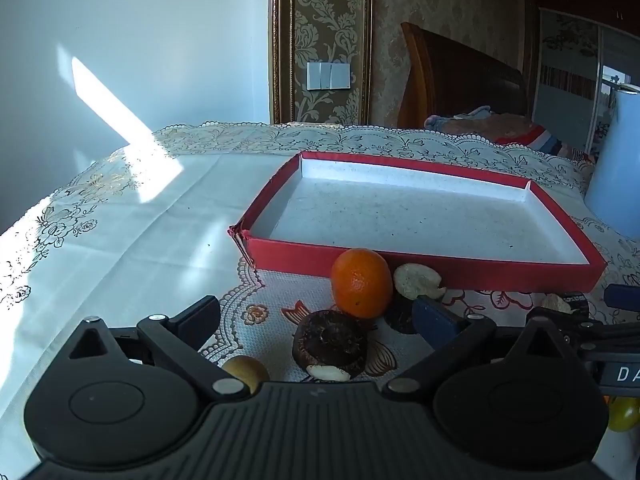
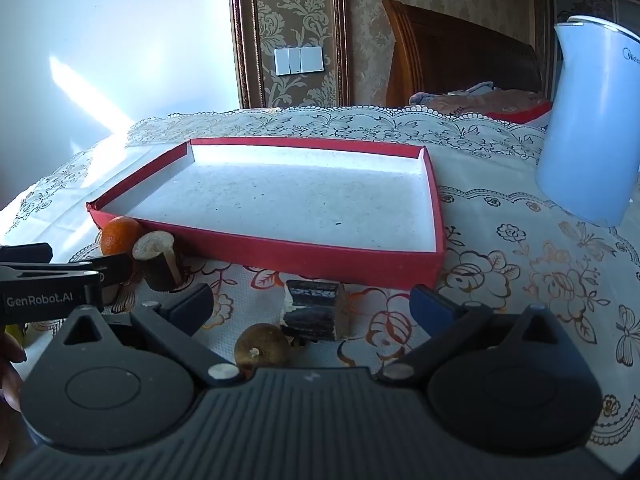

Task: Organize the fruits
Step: 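Move both tools toward the fruits lying beside the red tray, then grasp the small green round fruit with the right tool while the left grasps the green cucumber chunk, then carry both held pieces over the red tray and lower them inside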

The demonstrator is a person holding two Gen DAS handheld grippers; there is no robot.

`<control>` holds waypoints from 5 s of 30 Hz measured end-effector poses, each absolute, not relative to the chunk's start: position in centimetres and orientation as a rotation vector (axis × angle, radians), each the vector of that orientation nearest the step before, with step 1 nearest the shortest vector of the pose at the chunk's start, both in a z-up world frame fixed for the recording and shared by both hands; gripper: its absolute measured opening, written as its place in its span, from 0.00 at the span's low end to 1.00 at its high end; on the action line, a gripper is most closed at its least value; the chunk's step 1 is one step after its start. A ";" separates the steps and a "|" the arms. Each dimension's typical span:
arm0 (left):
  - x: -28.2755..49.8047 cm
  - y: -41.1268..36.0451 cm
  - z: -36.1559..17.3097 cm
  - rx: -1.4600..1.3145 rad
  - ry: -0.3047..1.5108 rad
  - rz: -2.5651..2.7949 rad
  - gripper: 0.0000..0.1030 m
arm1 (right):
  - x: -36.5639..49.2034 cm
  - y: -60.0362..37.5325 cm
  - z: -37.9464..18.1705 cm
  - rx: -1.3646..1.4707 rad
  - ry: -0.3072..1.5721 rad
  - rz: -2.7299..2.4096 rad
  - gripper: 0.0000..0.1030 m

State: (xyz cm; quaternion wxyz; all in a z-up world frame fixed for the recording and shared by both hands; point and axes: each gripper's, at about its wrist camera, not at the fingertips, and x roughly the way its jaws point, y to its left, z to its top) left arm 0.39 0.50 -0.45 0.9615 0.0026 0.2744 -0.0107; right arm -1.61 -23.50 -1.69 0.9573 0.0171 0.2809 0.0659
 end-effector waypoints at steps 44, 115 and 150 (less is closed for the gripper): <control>-3.4 -1.6 0.2 0.111 0.425 -0.190 1.00 | -2.8 -28.2 -1.0 0.173 0.525 0.051 1.00; -2.9 -4.8 -1.9 0.300 0.557 -0.298 0.99 | -9.7 -25.1 -2.9 -0.191 0.591 0.301 0.30; -3.7 -5.1 -1.3 0.297 0.481 -0.350 0.27 | -3.9 -26.8 2.5 -0.085 0.461 0.140 0.29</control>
